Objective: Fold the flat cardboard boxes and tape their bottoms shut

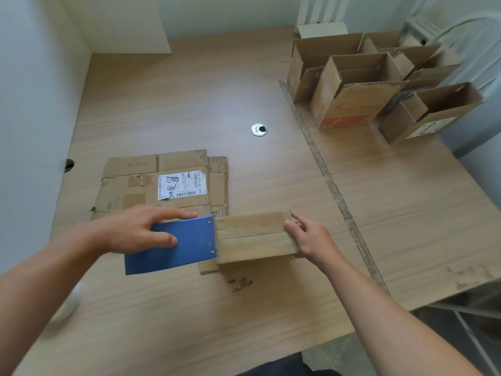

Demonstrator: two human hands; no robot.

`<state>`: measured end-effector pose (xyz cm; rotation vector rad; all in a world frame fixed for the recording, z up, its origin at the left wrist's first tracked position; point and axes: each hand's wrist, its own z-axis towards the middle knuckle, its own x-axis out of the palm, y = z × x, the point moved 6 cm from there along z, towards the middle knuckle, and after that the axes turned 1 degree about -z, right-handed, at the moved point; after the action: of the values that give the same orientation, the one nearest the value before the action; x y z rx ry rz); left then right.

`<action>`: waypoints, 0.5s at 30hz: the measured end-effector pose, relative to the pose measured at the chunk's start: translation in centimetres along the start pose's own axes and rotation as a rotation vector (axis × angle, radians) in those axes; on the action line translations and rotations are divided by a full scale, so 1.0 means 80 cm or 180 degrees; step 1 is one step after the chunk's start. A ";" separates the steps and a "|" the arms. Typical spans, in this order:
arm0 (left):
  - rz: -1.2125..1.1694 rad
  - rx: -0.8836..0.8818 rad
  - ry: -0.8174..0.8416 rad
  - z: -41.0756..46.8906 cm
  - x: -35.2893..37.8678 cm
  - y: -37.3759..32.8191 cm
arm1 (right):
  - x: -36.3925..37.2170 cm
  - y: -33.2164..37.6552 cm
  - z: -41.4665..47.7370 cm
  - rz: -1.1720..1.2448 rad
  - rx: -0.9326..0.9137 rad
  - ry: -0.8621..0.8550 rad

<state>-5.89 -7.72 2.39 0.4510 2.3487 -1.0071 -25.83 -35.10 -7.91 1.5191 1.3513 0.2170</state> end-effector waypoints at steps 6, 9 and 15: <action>-0.0045 -0.0019 0.0045 0.000 0.003 0.013 | 0.008 -0.006 0.005 0.0161 0.0005 0.0022; -0.0062 0.0085 0.0070 0.000 -0.007 0.010 | 0.006 0.001 0.002 0.0075 -0.0043 0.0069; -0.0146 0.0084 0.0169 0.000 -0.018 0.015 | 0.007 0.008 -0.006 -0.0003 -0.0026 0.0041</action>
<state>-4.13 -7.07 2.57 0.4409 2.4054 -1.0606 -25.58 -34.29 -7.50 1.5125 1.3598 0.2317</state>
